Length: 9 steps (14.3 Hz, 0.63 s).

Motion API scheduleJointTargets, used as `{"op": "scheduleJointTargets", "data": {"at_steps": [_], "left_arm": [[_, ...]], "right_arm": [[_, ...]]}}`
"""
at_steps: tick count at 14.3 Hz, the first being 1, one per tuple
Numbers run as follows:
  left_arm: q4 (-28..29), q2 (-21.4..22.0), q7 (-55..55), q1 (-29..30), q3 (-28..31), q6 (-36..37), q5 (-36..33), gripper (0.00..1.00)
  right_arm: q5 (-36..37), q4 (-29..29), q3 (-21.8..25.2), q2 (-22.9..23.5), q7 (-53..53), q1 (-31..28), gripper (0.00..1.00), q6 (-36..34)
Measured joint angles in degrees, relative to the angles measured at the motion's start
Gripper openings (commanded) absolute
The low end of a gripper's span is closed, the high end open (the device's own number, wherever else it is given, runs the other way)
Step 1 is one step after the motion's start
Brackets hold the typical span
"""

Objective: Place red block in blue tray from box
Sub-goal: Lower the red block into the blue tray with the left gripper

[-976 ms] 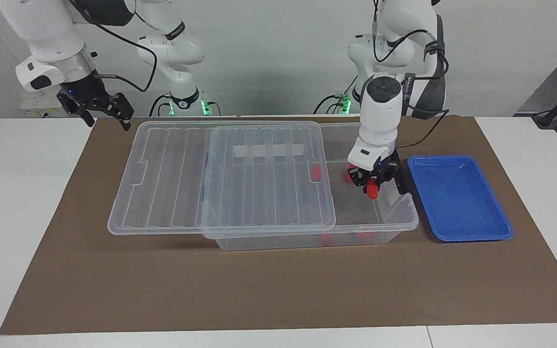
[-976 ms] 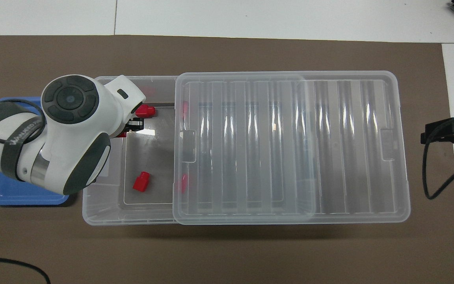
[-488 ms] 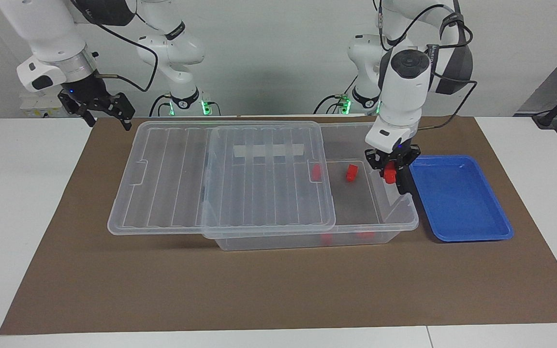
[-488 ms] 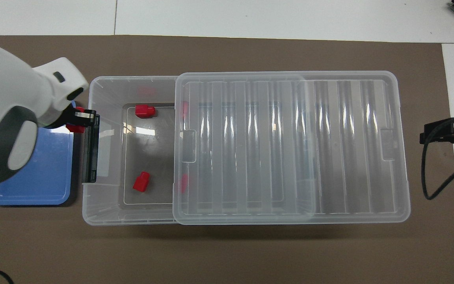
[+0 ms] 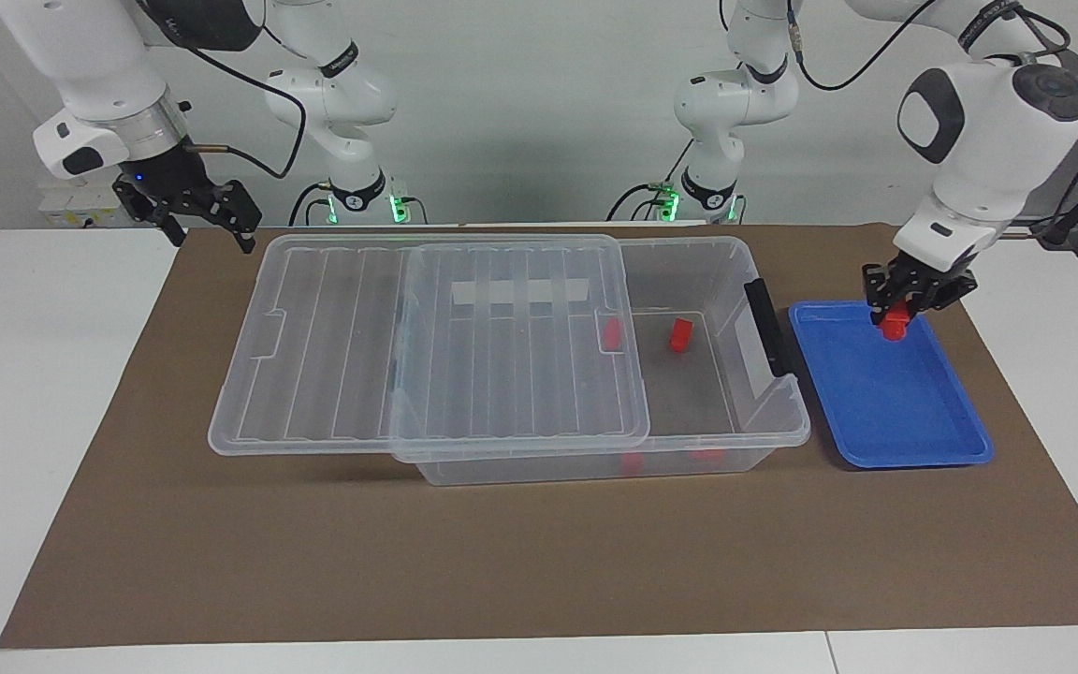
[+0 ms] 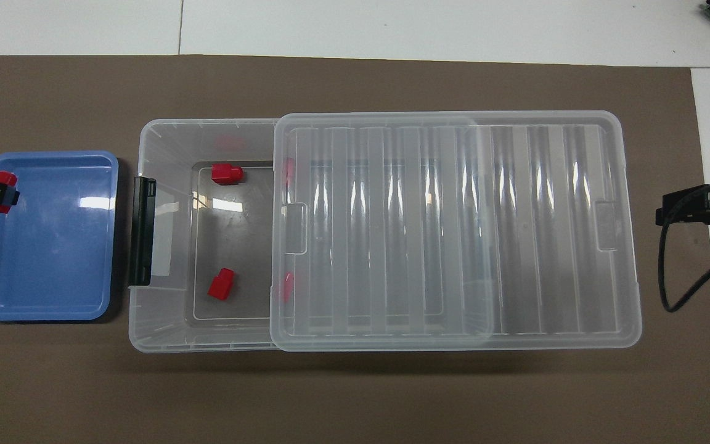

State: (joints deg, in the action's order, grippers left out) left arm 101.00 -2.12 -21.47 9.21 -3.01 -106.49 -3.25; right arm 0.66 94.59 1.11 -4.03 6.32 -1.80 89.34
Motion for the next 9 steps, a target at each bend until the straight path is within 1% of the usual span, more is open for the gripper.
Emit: {"op": "scheduleJointTargets", "data": {"at_steps": [4,5,6,7,8,9], "left_arm": [[2.43,-0.28,-4.18,1.90,-0.08,-3.66,0.02,0.00],[3.28,-0.44,-5.67,2.61,-0.06,-5.10,0.02,0.00],[4.52,-0.59,-6.54,3.18,-0.06,-7.41,0.02,0.00],[6.29,-0.80,-6.87,3.55,-0.04,-10.47,0.02,0.00],[8.24,-1.18,-6.92,3.93,-0.06,-13.61,0.02,0.00],[9.88,-1.82,-6.91,4.32,-0.02,-16.28,0.02,0.00]], "right_arm": [[1.59,0.94,0.59,0.01,-4.85,-0.97,0.99,3.01],[2.26,1.97,0.78,0.00,-7.44,-2.06,0.87,4.78],[2.67,3.42,0.93,0.01,-10.37,-3.48,0.68,7.16],[2.81,5.18,1.03,0.02,-13.49,-5.03,0.44,9.94],[2.95,6.91,1.13,0.05,-16.15,-6.31,0.17,12.49],[3.12,8.47,1.17,0.09,-17.90,-7.23,0.00,14.83]]}}
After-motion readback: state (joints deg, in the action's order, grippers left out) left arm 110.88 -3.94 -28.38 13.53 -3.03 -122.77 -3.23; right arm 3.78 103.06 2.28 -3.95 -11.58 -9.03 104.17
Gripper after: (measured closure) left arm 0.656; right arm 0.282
